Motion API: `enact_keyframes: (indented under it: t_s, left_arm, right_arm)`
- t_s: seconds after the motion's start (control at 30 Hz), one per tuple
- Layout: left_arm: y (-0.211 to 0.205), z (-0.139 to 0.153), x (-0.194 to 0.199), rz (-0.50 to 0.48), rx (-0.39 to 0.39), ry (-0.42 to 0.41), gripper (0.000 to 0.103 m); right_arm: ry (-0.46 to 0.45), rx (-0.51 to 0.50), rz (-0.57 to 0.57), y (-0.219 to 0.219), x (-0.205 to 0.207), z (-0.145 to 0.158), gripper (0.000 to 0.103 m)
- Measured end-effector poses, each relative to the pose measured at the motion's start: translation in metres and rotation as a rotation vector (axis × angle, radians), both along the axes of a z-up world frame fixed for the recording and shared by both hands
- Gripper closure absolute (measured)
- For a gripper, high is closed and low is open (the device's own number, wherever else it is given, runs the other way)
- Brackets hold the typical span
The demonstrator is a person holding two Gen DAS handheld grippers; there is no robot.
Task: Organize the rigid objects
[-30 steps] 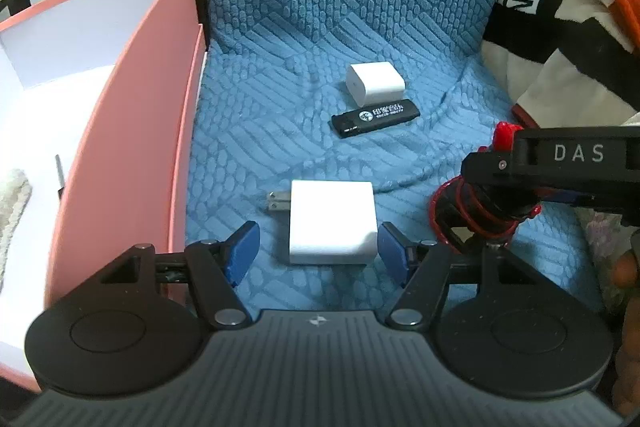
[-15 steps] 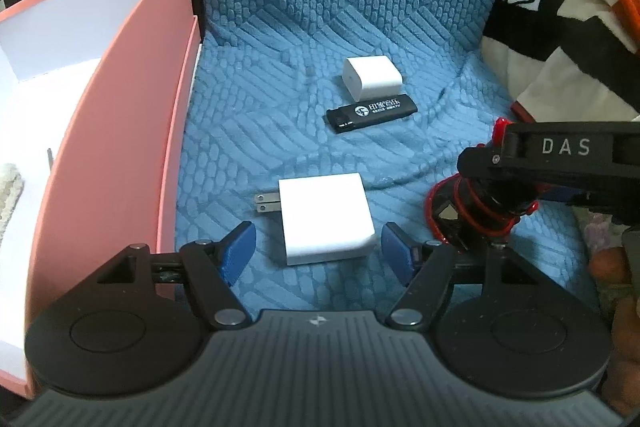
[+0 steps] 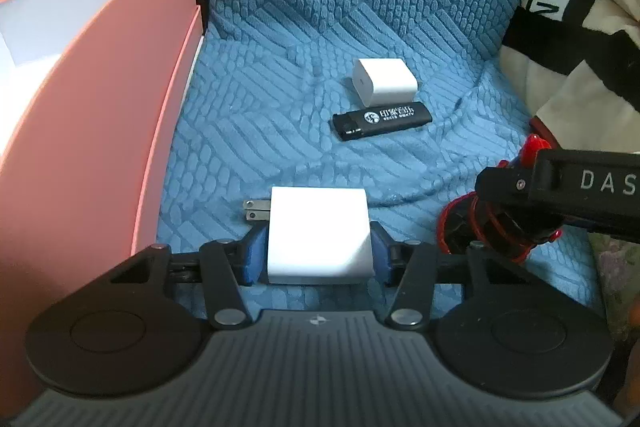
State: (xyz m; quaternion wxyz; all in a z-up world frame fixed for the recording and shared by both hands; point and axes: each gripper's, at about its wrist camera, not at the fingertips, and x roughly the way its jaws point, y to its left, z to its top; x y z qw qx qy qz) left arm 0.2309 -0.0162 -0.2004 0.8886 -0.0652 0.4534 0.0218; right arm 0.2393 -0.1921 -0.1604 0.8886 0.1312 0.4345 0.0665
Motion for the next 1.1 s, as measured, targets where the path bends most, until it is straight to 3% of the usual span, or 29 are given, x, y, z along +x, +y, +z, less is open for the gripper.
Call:
enact_keyframes:
  t_s: [0.37,0.5,0.7,1.1]
  left_arm:
    - [0.000,0.020,-0.016,-0.034,-0.043,-0.018,0.046]
    - [0.004,0.037,-0.030,-0.028,-0.107,-0.028,0.046]
    - [0.007,0.063,-0.049,-0.018,-0.124,-0.037,0.046]
    - [0.048,0.121,-0.041,0.003,-0.145,-0.064,0.046]
  right_arm:
    - [-0.034,-0.022,0.007,0.000,-0.019,0.017,0.041]
    - [-0.024,-0.007,0.013,-0.006,-0.028,0.026,0.041]
    - [-0.024,0.008,0.065,-0.006,-0.043,0.050,0.041]
    - [-0.089,0.014,0.145,0.019,-0.055,0.103,0.041]
